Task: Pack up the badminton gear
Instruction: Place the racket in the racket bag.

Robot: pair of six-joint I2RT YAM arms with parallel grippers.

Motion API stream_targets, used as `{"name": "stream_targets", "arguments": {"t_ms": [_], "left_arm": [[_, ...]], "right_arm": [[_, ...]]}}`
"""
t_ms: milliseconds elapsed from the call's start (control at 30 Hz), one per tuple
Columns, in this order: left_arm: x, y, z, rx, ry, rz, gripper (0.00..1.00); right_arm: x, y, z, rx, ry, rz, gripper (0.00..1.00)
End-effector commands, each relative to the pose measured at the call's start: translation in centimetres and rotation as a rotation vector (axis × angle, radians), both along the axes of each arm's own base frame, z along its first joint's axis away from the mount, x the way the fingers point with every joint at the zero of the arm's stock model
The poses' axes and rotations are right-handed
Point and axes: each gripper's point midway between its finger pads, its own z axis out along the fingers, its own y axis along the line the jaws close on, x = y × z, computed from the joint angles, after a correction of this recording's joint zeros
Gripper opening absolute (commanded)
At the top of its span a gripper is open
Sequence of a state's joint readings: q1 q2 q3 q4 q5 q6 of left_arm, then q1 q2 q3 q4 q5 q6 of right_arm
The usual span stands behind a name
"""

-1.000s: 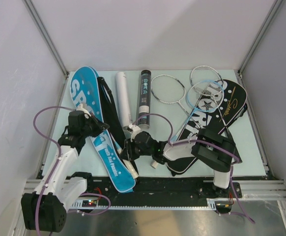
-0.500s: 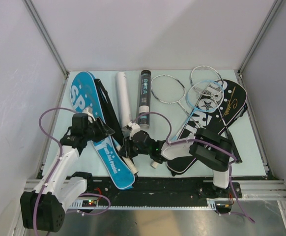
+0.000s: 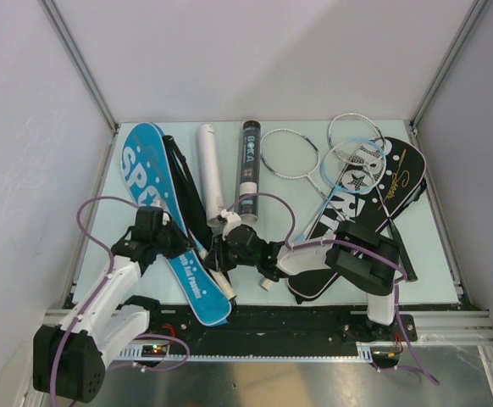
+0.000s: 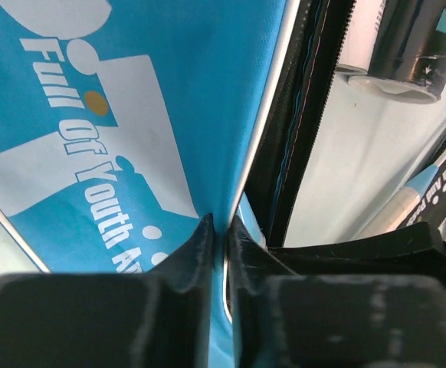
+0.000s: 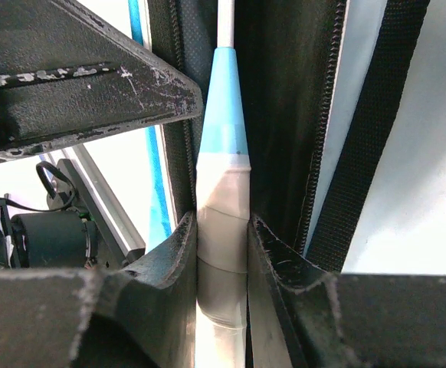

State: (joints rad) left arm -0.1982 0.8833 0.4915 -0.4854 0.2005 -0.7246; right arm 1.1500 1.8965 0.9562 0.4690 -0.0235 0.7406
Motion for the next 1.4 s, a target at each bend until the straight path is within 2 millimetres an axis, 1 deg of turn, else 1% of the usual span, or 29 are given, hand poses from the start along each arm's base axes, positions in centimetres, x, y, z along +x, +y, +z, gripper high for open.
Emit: {"name": "stream_targets", "arguments": {"t_ms": [0, 33, 100, 267, 467, 567, 733, 933, 1067, 1167, 1267, 1367], "left_arm": [[0.6, -0.1, 0.8, 0.004, -0.035, -0.003, 0.06], [0.5, -0.2, 1.1, -0.005, -0.042, -0.009, 0.03], [0.1, -0.4, 1.5, -0.019, -0.049, -0.018, 0.01], [-1.5, -1.1, 1.9, -0.074, -0.052, -0.038, 0.0], [-2.4, -2.2, 3.9, -0.139, -0.076, -0.099, 0.0], [-2.6, -2.9, 5.2, -0.186, -0.084, -0.117, 0.0], [-2.5, -3.5, 7.4, -0.235, -0.127, -0.123, 0.0], [-2.7, -4.1, 9.1, -0.288, -0.15, -0.129, 0.0], [-2.7, -3.9, 9.4, -0.291, -0.165, -0.114, 0.0], [-2.6, -3.7, 9.0, -0.288, -0.155, -0.09, 0.0], [-2.5, -3.7, 8.4, -0.299, -0.137, -0.064, 0.0], [-2.2, -3.5, 8.2, -0.295, -0.142, -0.039, 0.0]], "right_arm": [[1.5, 2.1, 4.2, 0.121, -0.074, -0.028, 0.0], [1.5, 2.1, 4.2, 0.121, -0.071, -0.03, 0.0], [1.8, 2.0, 4.1, 0.122, -0.065, -0.043, 0.0], [3.3, 1.9, 4.9, 0.154, -0.076, -0.089, 0.0], [4.7, 1.7, 4.9, 0.181, -0.057, -0.118, 0.0], [4.7, 2.0, 4.5, 0.189, -0.05, -0.118, 0.0], [4.4, 2.8, 3.2, 0.175, -0.047, -0.109, 0.0], [4.2, 3.5, 1.9, 0.151, -0.056, -0.117, 0.0], [4.1, 3.9, 1.4, 0.146, -0.049, -0.123, 0.0], [4.3, 4.1, 1.5, 0.159, -0.029, -0.16, 0.01], [4.9, 4.2, 1.5, 0.161, -0.034, -0.213, 0.05], [5.3, 4.5, 1.0, 0.142, -0.045, -0.244, 0.11]]}}
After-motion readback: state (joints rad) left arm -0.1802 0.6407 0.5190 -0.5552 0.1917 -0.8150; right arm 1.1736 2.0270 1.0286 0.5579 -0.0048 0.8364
